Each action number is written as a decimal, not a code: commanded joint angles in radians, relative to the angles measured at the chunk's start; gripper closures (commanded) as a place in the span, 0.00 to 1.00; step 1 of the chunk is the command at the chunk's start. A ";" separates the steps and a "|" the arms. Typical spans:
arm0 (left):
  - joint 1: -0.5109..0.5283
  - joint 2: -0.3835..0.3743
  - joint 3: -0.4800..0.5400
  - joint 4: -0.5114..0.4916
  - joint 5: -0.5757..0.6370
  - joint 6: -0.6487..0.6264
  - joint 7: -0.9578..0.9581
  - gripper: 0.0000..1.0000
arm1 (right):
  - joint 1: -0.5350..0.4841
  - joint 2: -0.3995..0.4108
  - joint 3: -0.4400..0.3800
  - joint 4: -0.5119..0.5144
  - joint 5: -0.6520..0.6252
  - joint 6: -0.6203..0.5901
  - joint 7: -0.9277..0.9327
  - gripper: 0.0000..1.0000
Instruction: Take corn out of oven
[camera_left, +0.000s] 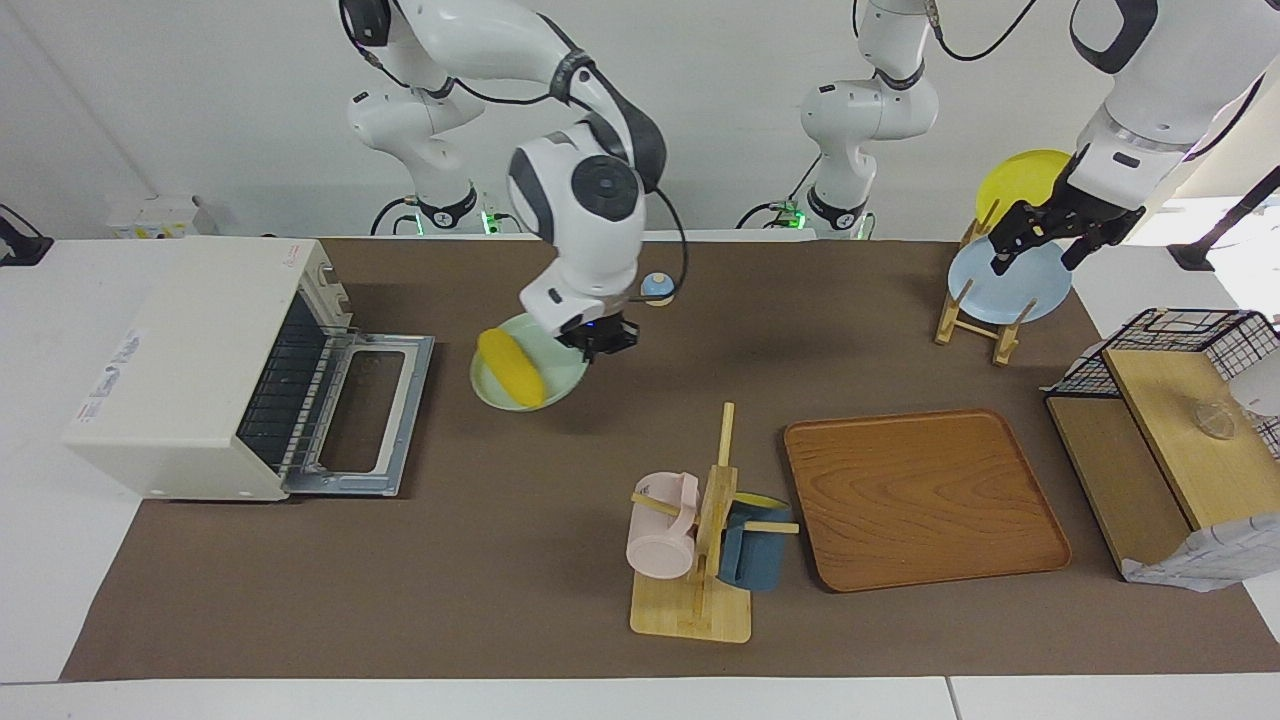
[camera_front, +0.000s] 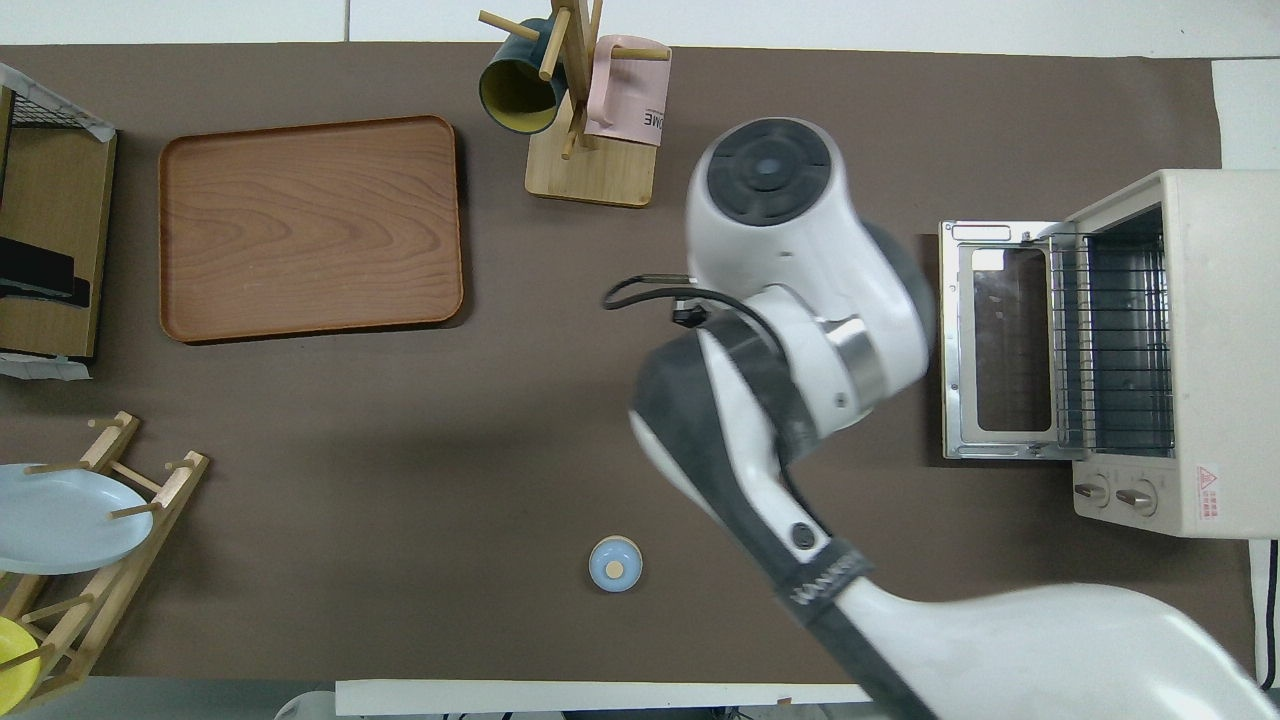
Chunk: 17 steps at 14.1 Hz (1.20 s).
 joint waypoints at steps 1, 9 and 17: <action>0.013 -0.009 -0.004 -0.002 -0.011 -0.016 0.006 0.00 | 0.033 0.222 0.017 0.233 0.030 0.039 0.122 0.99; -0.035 -0.111 -0.021 -0.223 -0.043 0.110 -0.193 0.00 | -0.170 -0.008 0.019 0.091 0.015 -0.086 -0.201 0.54; -0.591 0.282 -0.041 -0.282 -0.092 0.708 -0.970 0.00 | -0.477 -0.226 0.017 -0.606 -0.073 0.408 -0.649 1.00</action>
